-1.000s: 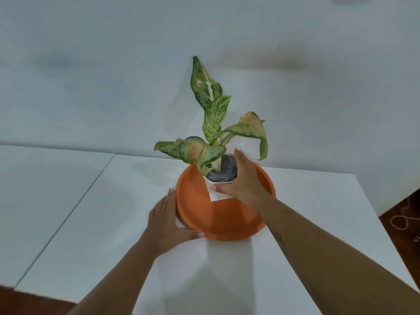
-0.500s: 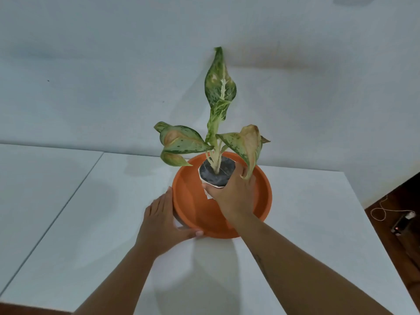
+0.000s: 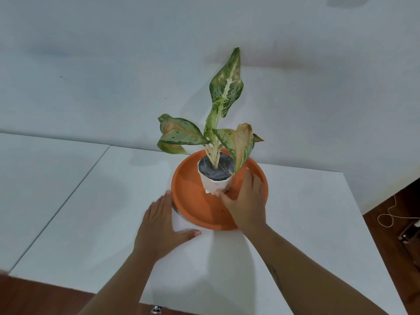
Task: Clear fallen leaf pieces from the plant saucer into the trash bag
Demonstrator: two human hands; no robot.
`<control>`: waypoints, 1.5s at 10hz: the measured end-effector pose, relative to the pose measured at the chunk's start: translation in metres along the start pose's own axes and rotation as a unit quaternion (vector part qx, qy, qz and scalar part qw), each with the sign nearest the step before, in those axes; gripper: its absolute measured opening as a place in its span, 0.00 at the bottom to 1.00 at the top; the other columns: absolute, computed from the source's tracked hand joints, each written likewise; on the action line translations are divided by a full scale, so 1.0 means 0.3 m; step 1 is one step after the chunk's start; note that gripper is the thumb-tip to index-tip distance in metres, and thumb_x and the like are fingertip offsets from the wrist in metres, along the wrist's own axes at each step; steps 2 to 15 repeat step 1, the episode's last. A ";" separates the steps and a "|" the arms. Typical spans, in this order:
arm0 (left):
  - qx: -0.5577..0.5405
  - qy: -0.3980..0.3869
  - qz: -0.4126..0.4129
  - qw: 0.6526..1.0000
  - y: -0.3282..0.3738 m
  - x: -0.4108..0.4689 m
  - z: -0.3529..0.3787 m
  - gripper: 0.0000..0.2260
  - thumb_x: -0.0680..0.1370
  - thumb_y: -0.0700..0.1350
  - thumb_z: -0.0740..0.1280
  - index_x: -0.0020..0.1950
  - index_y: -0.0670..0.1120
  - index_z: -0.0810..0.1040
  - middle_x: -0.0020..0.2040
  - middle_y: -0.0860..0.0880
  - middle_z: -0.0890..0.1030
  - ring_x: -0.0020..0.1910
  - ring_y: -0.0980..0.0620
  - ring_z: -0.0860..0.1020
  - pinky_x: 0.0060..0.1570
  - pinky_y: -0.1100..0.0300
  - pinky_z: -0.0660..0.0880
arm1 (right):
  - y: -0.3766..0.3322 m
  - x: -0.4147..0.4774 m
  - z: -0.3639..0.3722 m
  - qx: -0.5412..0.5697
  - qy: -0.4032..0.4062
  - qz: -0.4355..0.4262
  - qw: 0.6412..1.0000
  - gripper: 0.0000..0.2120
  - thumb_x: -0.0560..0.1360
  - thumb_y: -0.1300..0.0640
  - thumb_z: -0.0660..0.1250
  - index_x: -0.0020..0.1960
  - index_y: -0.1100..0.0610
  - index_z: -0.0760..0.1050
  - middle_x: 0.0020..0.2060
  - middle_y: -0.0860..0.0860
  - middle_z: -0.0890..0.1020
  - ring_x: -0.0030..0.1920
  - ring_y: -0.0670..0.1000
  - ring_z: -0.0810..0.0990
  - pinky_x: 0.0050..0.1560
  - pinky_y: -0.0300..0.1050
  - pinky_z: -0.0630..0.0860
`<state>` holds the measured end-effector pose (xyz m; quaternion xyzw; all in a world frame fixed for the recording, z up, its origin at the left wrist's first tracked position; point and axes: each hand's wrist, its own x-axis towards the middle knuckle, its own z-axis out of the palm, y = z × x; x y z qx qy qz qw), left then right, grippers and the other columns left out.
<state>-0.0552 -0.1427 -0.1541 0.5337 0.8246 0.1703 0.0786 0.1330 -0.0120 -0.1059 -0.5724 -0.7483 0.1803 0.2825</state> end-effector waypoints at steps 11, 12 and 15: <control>0.038 0.006 -0.029 0.999 -0.002 -0.056 0.003 0.51 0.67 0.79 0.53 0.80 0.47 0.52 0.81 0.49 0.56 0.79 0.49 0.55 0.75 0.54 0.50 | 0.088 -0.065 -0.031 -0.031 -0.010 0.017 0.999 0.42 0.71 0.32 0.63 0.75 0.57 0.57 0.72 0.57 0.66 0.73 0.59 0.63 0.70 0.57 0.67; 0.038 0.006 -0.029 0.999 -0.002 -0.056 0.003 0.51 0.67 0.79 0.53 0.80 0.47 0.52 0.81 0.49 0.56 0.79 0.49 0.55 0.75 0.54 0.50 | 0.088 -0.065 -0.031 -0.031 -0.010 0.017 0.999 0.42 0.71 0.32 0.63 0.75 0.57 0.57 0.72 0.57 0.66 0.73 0.59 0.63 0.70 0.57 0.67; 0.038 0.006 -0.029 0.999 -0.002 -0.056 0.003 0.51 0.67 0.79 0.53 0.80 0.47 0.52 0.81 0.49 0.56 0.79 0.49 0.55 0.75 0.54 0.50 | 0.088 -0.065 -0.031 -0.031 -0.010 0.017 0.999 0.42 0.71 0.32 0.63 0.75 0.57 0.57 0.72 0.57 0.66 0.73 0.59 0.63 0.70 0.57 0.67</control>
